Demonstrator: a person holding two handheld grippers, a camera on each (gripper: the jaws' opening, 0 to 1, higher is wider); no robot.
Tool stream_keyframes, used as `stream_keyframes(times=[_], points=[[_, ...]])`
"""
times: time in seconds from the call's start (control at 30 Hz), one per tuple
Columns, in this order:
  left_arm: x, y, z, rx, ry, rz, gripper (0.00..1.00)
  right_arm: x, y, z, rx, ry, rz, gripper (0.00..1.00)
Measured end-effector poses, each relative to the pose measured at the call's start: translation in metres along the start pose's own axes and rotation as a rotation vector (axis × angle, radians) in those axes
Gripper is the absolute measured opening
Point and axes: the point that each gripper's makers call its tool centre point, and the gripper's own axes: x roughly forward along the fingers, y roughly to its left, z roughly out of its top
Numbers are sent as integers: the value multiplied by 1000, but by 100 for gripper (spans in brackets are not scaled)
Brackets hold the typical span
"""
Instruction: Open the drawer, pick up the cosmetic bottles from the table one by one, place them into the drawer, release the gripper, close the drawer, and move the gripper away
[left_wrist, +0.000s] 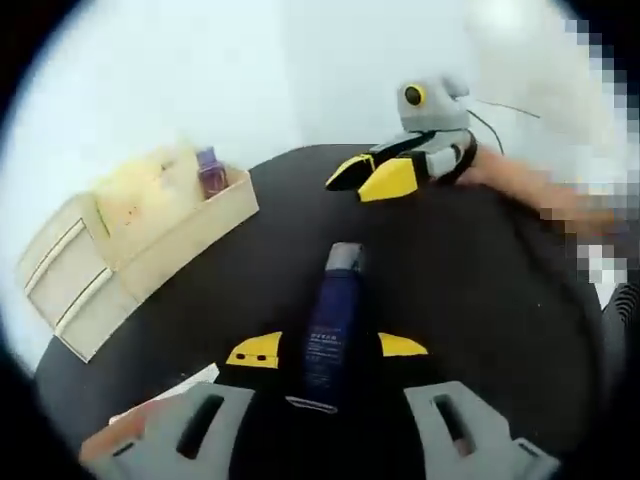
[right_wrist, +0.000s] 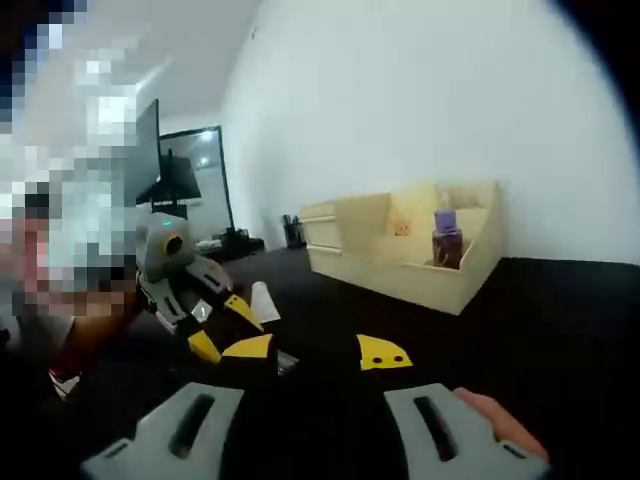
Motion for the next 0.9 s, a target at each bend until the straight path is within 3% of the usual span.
stream_keyframes(times=[0.13, 0.23, 0.33, 0.57, 0.73, 0.87, 0.9], points=[[1, 2, 0, -9, -5, 2, 23, 0, 0, 2, -1, -5, -2, 26], [9, -1, -9, -6, 17, -19, 31, 0, 1, 2, -2, -7, 0, 26], [6, -2, -6, -31, 8, -26, 23, 0, 2, 2, -3, -6, 1, 26], [8, -6, -5, -30, 22, -5, 19, -1, 1, 4, -2, -15, -7, 26], [7, -5, 7, -64, -34, 1, 19, -3, -1, 6, 5, -26, -13, 26], [4, -1, 17, -73, -83, 31, 19, -5, -8, 17, 122, -88, -33, 27], [4, -1, 17, -66, -81, 42, 19, -6, -12, 19, 187, -103, -46, 27]])
